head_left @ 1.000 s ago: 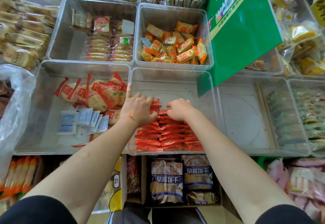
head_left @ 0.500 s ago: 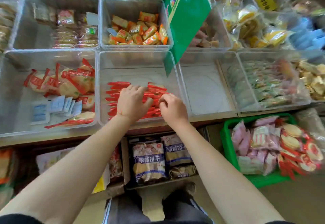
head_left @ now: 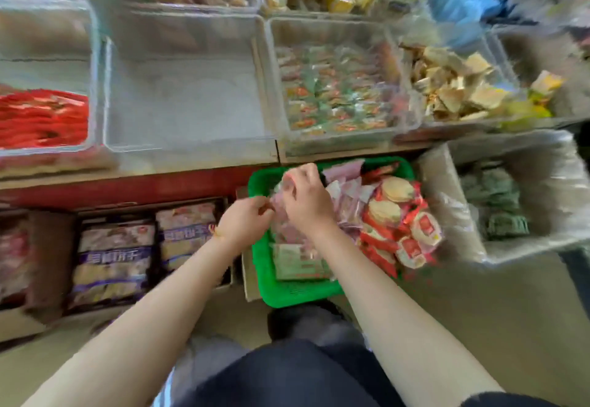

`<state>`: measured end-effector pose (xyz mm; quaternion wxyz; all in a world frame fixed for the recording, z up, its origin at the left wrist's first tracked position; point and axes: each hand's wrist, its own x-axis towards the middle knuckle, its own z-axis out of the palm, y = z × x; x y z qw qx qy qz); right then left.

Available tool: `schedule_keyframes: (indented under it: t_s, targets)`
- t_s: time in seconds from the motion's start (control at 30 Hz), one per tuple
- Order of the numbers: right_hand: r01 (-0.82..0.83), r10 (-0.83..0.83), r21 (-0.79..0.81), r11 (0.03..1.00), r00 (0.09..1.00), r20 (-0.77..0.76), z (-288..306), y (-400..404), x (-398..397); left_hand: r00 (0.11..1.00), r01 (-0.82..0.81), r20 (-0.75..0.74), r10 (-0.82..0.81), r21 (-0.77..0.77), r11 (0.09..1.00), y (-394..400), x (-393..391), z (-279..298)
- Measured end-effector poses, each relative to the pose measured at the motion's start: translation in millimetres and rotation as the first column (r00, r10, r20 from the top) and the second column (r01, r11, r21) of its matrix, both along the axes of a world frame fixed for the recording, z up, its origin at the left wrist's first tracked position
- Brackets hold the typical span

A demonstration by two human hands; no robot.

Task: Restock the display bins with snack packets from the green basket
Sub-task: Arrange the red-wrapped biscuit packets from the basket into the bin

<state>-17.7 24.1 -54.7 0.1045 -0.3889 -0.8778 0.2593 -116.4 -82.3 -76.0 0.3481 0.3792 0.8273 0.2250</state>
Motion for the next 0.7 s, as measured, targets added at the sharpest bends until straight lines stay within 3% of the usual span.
schedule_keyframes:
  t_s: [0.07,0.17,0.3,0.53,0.7]
  targets:
    - [0.030,-0.025,-0.024,0.999,0.981,0.190,-12,33,50,0.996,0.065,0.068,-0.059,-0.081,0.995,25,43,-6]
    - [0.110,-0.125,0.059,0.992,0.869,0.479,-26,73,112,0.991,0.092,0.105,-0.078,-0.137,0.986,54,86,-9]
    - [0.035,-0.018,-0.011,0.999,0.733,0.680,-37,105,151,0.990,0.113,0.105,-0.095,-0.184,0.976,82,114,-1]
    - [-0.083,0.148,-0.129,0.988,0.733,0.664,-36,127,151,0.995,0.066,0.095,-0.040,-0.295,0.953,97,123,12]
    - [-0.047,0.115,-0.168,0.985,0.898,0.425,-23,141,162,0.991,0.017,0.130,0.022,-0.295,0.955,102,128,15]
